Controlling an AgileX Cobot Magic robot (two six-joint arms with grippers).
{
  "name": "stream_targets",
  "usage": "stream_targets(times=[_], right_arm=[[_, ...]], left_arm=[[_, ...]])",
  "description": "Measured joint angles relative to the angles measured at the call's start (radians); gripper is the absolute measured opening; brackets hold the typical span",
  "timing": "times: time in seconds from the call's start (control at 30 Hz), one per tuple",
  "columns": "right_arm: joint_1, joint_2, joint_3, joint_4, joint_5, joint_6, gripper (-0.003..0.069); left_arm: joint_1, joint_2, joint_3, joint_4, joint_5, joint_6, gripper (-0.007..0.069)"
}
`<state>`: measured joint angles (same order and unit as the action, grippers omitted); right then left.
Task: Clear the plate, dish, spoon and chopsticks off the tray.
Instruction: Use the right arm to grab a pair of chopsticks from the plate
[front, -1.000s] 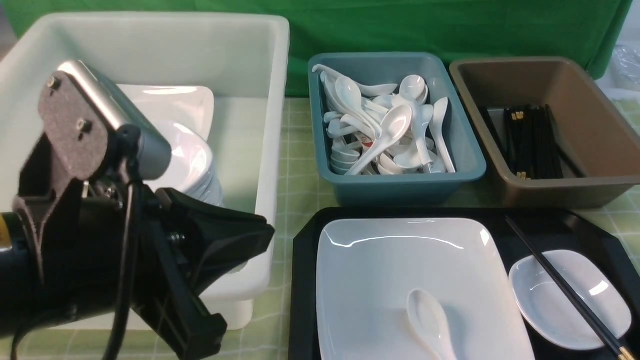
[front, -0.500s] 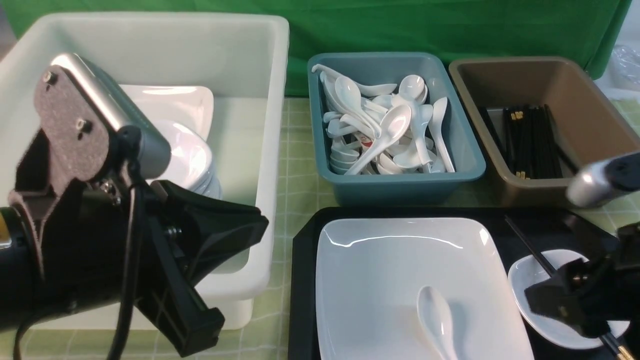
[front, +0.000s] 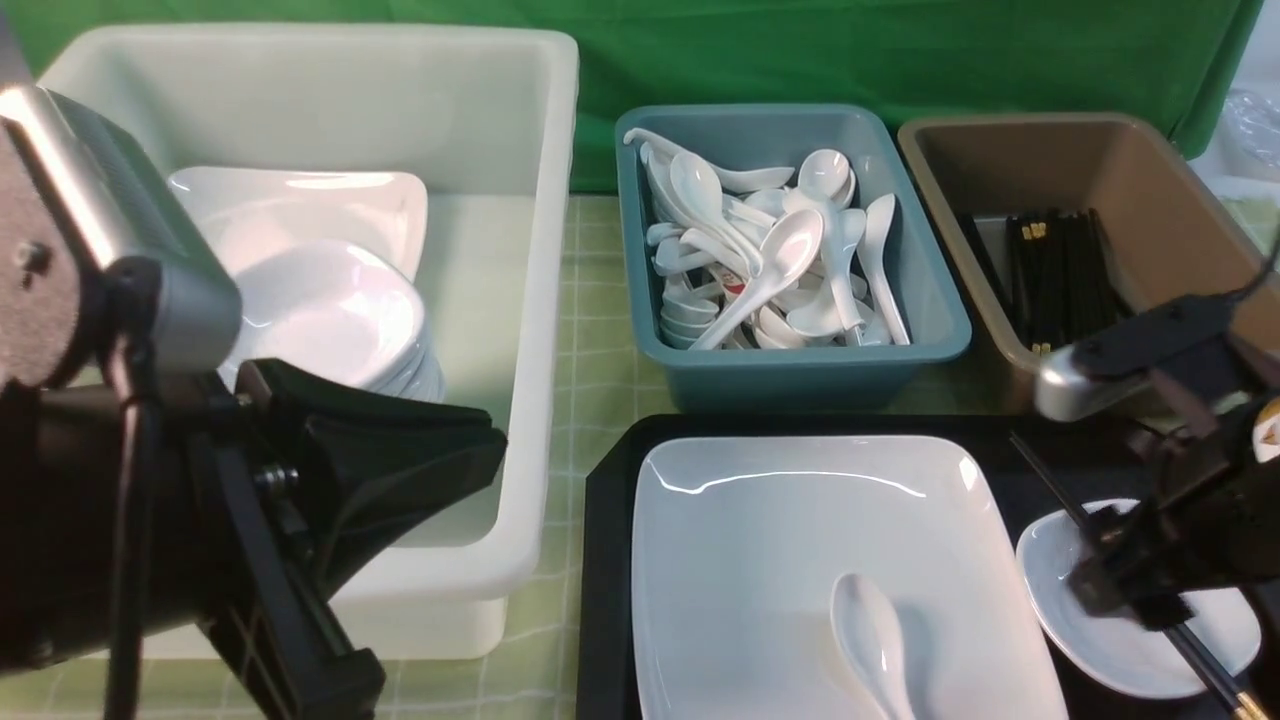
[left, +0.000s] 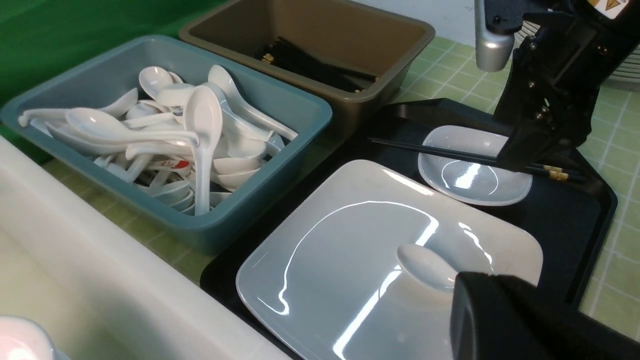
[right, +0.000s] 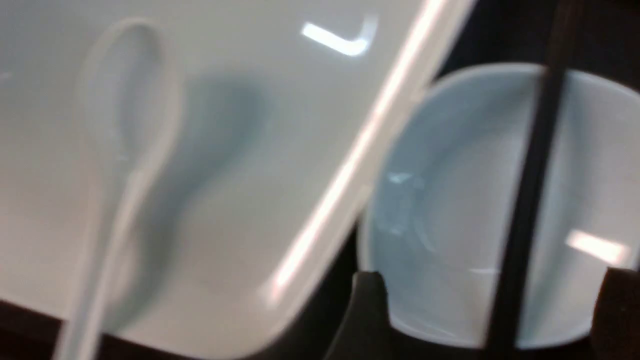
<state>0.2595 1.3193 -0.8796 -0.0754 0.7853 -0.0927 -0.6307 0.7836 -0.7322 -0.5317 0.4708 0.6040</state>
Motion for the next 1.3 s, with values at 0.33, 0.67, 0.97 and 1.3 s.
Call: stream_targets(times=[0.33, 0.67, 0.97, 1.3], right_arm=[[-0.235, 0.043, -0.002, 0.212, 0.04, -0.159, 0.0547], [-0.237, 0.075, -0.002, 0.207, -0.025, -0.192, 0.0491], [-0.237, 0.281, -0.002, 0.174, -0.059, -0.214, 0.0484], [-0.237, 0.348, -0.003, 0.17, -0.086, -0.214, 0.0347]], left_arm=[[0.0, 0.0, 0.0, 0.0, 0.005, 0.0, 0.0021], [0.0, 0.0, 0.0, 0.001, 0.008, 0.0, 0.0021], [0.0, 0.0, 0.0, 0.001, 0.014, 0.001, 0.0021], [0.0, 0.0, 0.0, 0.001, 0.014, 0.0, 0.0021]])
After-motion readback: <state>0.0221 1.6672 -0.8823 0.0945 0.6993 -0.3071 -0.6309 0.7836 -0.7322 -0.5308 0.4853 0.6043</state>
